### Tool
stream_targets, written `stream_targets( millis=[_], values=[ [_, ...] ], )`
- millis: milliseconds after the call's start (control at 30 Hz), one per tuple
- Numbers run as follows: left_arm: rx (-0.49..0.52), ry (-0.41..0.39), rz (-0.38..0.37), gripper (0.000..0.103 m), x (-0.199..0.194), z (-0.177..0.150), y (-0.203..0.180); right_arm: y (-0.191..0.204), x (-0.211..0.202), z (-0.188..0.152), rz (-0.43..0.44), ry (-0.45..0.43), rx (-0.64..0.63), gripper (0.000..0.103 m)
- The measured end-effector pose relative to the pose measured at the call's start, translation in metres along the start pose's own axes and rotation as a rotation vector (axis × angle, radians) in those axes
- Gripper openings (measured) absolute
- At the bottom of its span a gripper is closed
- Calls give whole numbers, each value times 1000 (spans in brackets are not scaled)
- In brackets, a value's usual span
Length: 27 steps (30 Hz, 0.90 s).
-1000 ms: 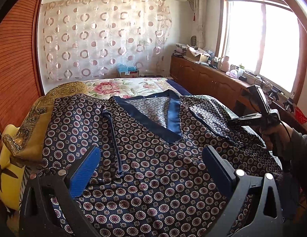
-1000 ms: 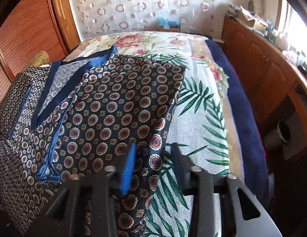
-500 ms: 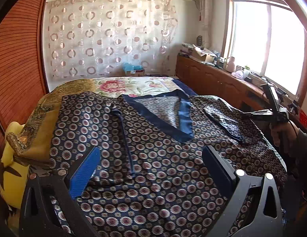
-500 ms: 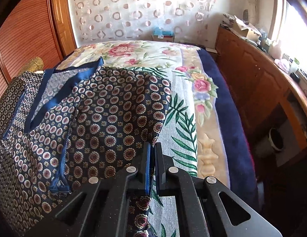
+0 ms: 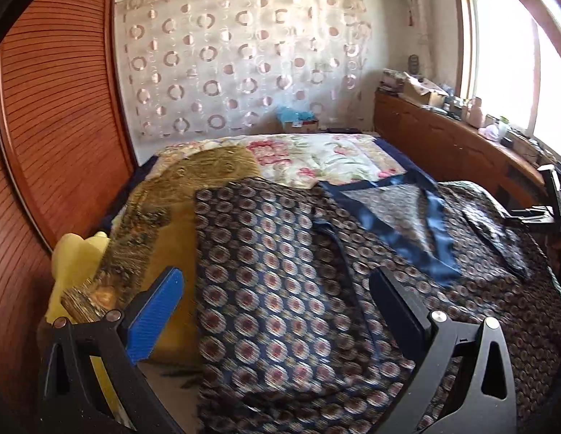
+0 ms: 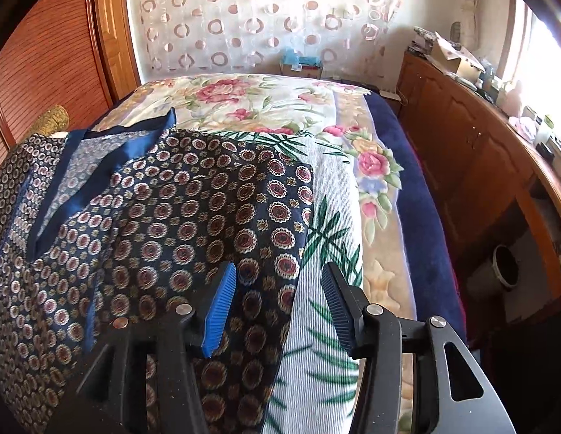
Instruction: Fold small clothes
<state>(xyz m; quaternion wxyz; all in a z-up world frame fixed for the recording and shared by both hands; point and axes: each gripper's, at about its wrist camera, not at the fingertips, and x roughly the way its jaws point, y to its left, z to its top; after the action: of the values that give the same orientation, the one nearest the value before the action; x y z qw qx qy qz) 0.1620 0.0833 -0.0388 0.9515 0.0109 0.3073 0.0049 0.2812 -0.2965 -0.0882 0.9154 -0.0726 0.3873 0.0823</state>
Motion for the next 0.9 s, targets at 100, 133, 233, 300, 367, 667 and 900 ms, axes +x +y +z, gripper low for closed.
stream_targets(
  millis=[100, 133, 233, 300, 367, 667, 900],
  values=[
    [-5, -7, 40, 103, 11, 8, 12, -2, 7, 2, 10, 1, -2, 52],
    [-6, -3, 48, 103, 15, 12, 17, -2, 8, 1, 11, -2, -3, 52],
    [-1, 32, 46, 103, 28, 19, 27, -2, 9, 0, 22, -20, -1, 52],
    [0, 79, 5, 103, 36, 24, 34, 0, 9, -2, 20, -27, -5, 52],
    [-7, 105, -32, 103, 44, 31, 40, -2, 9, -3, 24, -26, -2, 52],
    [23, 193, -41, 84, 82, 55, 54, -1, 9, -4, 28, -26, 3, 53],
    [-80, 248, -78, 72, 110, 59, 74, -1, 9, -4, 26, -26, 2, 53]
  ],
)
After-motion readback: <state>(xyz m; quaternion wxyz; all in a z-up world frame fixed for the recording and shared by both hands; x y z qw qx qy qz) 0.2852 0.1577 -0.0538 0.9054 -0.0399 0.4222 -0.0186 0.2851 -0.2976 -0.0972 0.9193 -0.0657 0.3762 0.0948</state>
